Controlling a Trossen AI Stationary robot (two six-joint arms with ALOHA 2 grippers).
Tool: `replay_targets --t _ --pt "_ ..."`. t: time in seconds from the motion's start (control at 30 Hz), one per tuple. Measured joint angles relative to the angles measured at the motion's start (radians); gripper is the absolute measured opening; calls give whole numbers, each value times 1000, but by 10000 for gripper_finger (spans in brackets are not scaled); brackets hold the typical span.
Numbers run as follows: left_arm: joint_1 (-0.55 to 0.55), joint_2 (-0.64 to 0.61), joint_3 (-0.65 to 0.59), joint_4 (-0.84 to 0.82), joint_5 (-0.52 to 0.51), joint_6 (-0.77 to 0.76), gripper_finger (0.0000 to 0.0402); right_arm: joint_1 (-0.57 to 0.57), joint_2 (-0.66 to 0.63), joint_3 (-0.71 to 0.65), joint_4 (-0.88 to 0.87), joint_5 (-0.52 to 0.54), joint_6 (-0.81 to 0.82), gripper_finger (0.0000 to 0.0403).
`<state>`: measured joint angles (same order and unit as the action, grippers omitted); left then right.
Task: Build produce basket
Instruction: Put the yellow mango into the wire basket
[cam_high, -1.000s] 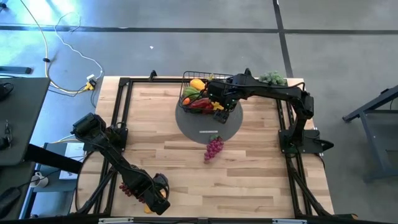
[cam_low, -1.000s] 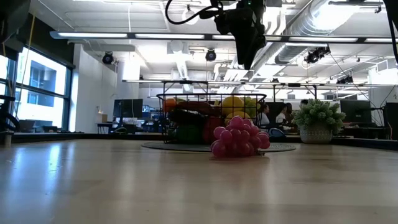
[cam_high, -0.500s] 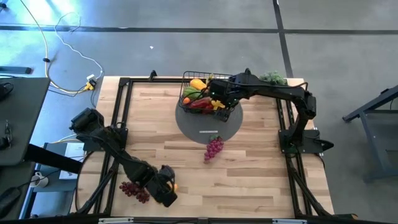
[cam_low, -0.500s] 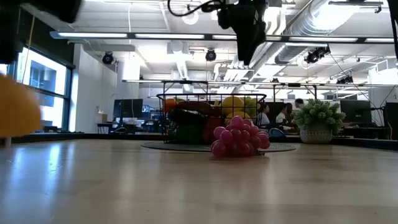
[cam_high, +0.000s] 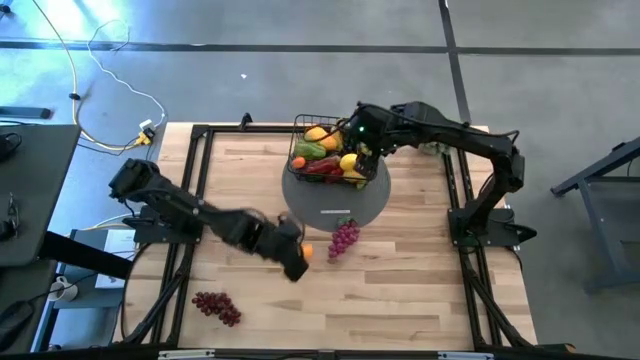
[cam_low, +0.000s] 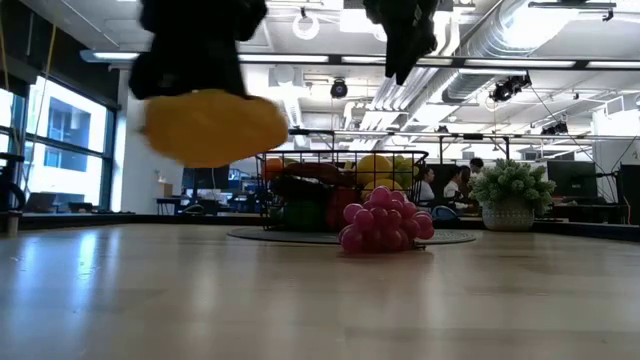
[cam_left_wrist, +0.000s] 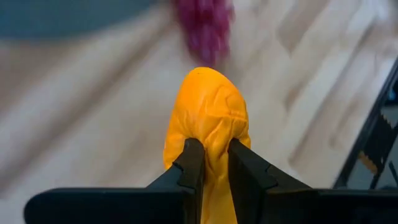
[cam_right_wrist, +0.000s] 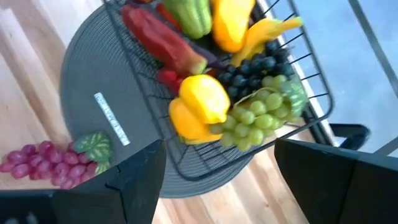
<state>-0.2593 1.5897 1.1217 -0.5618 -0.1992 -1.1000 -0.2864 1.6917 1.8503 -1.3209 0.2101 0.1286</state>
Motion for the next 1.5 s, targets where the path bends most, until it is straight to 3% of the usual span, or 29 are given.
replay_targets --t 0.5,0.77,1.07,1.5 --pt "405 -110 2 159 6 326 41 -121 -19 0 62 1 -142 281" --pt "599 -122 2 264 24 570 42 -152 -19 0 111 -4 -190 281" --pt "788 -122 2 403 26 946 42 -152 -19 0 126 -5 -185 281" --pt "926 -117 2 538 194 1622 42 -151 -19 0 114 -9 17 281"
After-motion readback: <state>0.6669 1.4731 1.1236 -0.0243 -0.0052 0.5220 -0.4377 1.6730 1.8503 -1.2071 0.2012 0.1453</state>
